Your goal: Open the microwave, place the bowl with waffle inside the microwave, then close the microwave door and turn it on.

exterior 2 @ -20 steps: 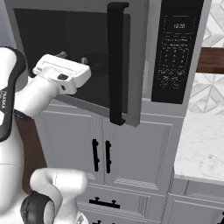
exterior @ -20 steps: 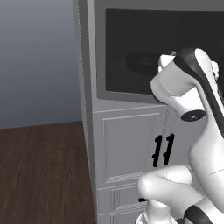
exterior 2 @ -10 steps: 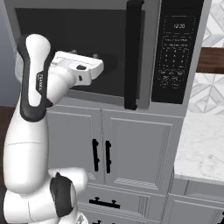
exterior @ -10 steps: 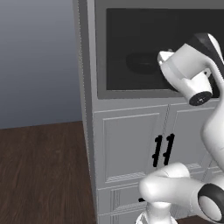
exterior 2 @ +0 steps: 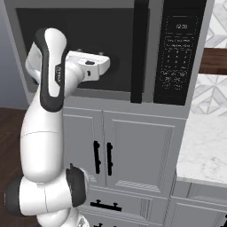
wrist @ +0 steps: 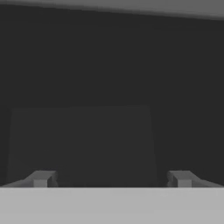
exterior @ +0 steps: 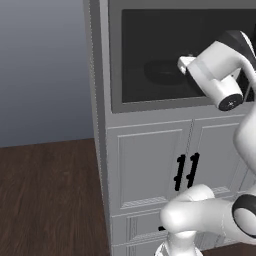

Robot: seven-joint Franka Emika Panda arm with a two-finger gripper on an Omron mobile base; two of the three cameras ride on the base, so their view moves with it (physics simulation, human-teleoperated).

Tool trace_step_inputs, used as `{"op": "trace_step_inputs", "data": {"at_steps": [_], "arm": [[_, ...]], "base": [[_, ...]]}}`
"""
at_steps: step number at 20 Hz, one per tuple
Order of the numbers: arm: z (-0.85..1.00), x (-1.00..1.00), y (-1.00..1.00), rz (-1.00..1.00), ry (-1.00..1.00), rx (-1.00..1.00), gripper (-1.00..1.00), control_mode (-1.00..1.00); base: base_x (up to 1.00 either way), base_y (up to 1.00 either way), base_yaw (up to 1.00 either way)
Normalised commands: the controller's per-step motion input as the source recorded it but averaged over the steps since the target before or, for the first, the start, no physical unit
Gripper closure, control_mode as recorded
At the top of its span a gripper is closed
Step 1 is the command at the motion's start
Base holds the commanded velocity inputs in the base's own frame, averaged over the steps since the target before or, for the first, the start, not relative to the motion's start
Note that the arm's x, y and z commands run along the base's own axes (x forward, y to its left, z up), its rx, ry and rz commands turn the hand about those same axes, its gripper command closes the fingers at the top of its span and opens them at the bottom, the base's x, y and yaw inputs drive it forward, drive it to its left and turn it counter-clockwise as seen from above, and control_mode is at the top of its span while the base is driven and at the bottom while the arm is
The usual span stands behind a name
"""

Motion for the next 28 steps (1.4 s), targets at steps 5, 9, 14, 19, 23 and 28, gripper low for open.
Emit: {"op": "trace_step_inputs", "data": {"at_steps": [5,9,14,19,23,28], "arm": [[0.0,0.06,0.0,0.0,0.05,0.0,-1.0,-1.0],[0.0,-0.7,-0.01,0.0,0.0,0.0,-1.0,-1.0],[0.01,-1.0,-0.2,0.0,0.0,0.0,-1.0,-1.0],[0.09,-0.73,-0.58,-0.05,0.03,0.0,-1.0,-1.0],[0.08,-0.67,-0.9,-0.05,0.06,0.0,-1.0,-1.0],[0.02,-0.59,-0.92,-0.06,0.08,0.0,-1.0,-1.0]], "base": [[0.0,0.0,0.0],[0.0,0.0,0.0],[0.0,0.0,0.0],[0.0,0.0,0.0],[0.0,0.0,0.0],[0.0,0.0,0.0]]}}
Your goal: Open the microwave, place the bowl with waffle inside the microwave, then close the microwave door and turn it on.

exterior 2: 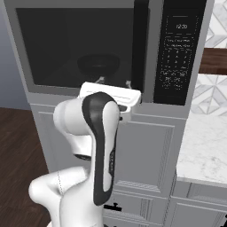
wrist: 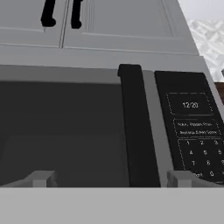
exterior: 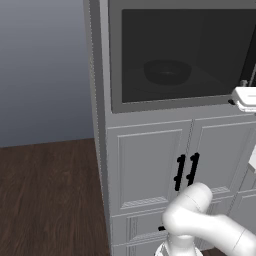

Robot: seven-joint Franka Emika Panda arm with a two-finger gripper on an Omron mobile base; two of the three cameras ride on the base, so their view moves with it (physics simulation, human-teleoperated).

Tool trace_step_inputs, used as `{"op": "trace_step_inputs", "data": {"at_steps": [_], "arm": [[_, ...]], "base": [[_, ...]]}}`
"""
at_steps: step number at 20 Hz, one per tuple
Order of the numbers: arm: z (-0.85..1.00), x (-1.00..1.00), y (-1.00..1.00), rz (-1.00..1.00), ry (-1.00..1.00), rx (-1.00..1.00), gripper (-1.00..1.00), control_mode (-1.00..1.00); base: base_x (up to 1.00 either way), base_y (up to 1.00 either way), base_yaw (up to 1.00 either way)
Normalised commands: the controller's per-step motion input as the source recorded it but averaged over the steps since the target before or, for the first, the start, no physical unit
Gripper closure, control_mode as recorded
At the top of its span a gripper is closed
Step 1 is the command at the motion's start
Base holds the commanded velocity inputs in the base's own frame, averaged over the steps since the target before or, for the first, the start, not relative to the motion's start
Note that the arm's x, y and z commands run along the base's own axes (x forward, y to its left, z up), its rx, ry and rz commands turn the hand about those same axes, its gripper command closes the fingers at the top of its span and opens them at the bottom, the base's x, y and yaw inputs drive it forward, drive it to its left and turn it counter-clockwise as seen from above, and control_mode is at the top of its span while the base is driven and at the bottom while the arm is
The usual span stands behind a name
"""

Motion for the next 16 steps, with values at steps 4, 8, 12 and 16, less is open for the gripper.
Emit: {"op": "trace_step_inputs", "data": {"at_steps": [4,8,12,16], "arm": [[0.0,-0.42,-0.94,-0.07,0.11,0.0,-1.0,-1.0],[0.01,-0.13,-1.0,-0.1,0.16,0.02,-1.0,-1.0],[0.0,0.0,-1.0,-0.1,0.17,0.03,-1.0,-1.0],[-0.06,0.0,-1.0,-0.01,0.08,0.07,-1.0,-1.0]], "base": [[0.0,0.0,0.0],[0.0,0.0,0.0],[0.0,0.0,0.0],[0.0,0.0,0.0]]}}
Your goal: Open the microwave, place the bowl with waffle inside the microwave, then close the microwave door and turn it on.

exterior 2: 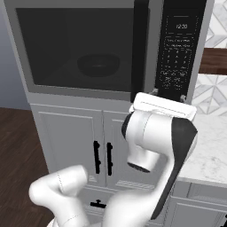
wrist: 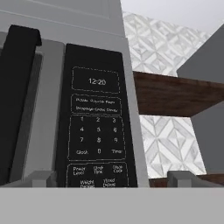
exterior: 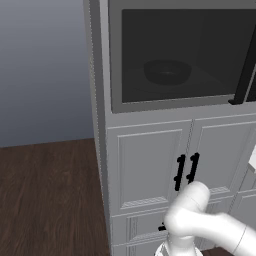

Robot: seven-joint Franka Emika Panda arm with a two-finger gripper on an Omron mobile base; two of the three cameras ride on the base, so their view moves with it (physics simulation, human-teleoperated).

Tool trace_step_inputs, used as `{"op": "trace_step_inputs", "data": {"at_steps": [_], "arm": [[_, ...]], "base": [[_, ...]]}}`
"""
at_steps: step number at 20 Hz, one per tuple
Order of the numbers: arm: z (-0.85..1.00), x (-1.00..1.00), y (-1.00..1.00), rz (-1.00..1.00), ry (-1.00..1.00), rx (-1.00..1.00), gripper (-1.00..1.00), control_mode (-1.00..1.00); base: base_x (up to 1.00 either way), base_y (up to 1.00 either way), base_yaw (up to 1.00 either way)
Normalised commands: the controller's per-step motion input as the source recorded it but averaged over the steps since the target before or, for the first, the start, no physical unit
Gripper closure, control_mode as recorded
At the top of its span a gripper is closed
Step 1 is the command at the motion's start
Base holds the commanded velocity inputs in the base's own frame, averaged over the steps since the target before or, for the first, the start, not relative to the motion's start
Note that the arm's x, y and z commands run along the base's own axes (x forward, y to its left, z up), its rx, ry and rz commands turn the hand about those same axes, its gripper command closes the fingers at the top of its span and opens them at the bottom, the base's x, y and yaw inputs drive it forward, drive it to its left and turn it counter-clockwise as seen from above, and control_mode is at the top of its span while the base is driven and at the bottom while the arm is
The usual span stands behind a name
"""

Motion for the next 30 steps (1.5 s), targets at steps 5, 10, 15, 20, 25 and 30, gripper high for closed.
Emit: {"op": "trace_step_inputs", "data": {"at_steps": [5,10,15,20,25,30], "arm": [[-0.2,0.0,-0.64,0.01,0.05,0.05,-1.0,-1.0],[-0.22,0.07,-0.18,0.02,0.03,0.01,-1.0,-1.0],[-0.1,0.23,0.0,0.0,0.1,0.0,-1.0,-1.0],[-0.03,0.24,0.0,0.0,0.1,0.0,-1.0,-1.0],[0.0,0.23,-0.11,0.01,0.1,0.03,-1.0,-1.0],[0.0,0.35,-0.15,0.0,0.1,0.04,-1.0,-1.0]], "base": [[0.0,0.0,0.0],[0.0,0.0,0.0],[0.0,0.0,0.0],[0.0,0.0,0.0],[0.0,0.0,0.0],[0.0,0.0,0.0]]}}
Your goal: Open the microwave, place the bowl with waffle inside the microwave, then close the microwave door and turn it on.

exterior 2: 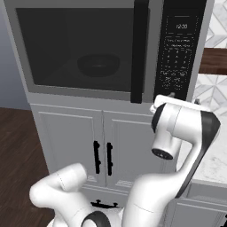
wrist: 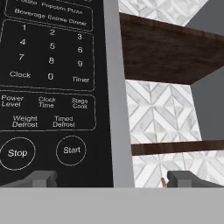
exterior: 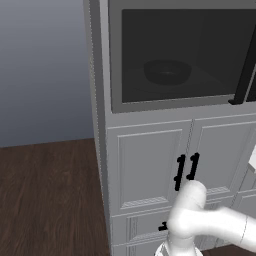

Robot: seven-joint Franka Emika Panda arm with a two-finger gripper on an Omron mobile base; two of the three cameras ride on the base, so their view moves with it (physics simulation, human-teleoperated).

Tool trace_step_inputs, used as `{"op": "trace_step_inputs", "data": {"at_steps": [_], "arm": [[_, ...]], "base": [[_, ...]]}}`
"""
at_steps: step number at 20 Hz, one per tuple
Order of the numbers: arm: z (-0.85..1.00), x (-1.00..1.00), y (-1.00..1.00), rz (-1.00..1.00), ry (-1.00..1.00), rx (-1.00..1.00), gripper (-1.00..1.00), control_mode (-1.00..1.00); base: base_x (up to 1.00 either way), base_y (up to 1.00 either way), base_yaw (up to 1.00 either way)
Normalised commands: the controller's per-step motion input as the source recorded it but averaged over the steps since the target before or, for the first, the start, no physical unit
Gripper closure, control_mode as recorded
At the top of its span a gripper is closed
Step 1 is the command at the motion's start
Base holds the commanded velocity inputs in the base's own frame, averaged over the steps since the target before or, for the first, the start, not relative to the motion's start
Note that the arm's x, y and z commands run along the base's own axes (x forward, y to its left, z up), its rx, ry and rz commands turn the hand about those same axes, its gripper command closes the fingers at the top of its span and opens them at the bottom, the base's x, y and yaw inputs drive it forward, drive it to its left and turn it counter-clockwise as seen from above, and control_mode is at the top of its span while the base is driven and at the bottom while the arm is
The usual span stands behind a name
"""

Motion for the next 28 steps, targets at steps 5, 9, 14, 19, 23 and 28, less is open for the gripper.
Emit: {"op": "trace_step_inputs", "data": {"at_steps": [5,9,14,19,23,28], "arm": [[0.03,0.3,-0.16,0.0,0.1,0.05,-1.0,-1.0],[0.1,0.03,-0.02,0.0,0.03,0.02,-1.0,-1.0],[0.07,0.0,-0.02,0.0,0.05,0.03,-1.0,-1.0],[0.01,-0.08,-0.08,0.0,0.01,0.02,-1.0,-1.0],[0.07,-0.01,-0.03,0.0,0.0,0.0,-1.0,-1.0],[0.07,0.0,0.0,0.0,0.02,0.0,-1.0,-1.0]], "base": [[0.0,0.0,0.0],[0.0,0.0,0.0],[0.0,0.0,0.0],[0.0,0.0,0.0],[0.0,0.0,0.0],[0.0,0.0,0.0]]}}
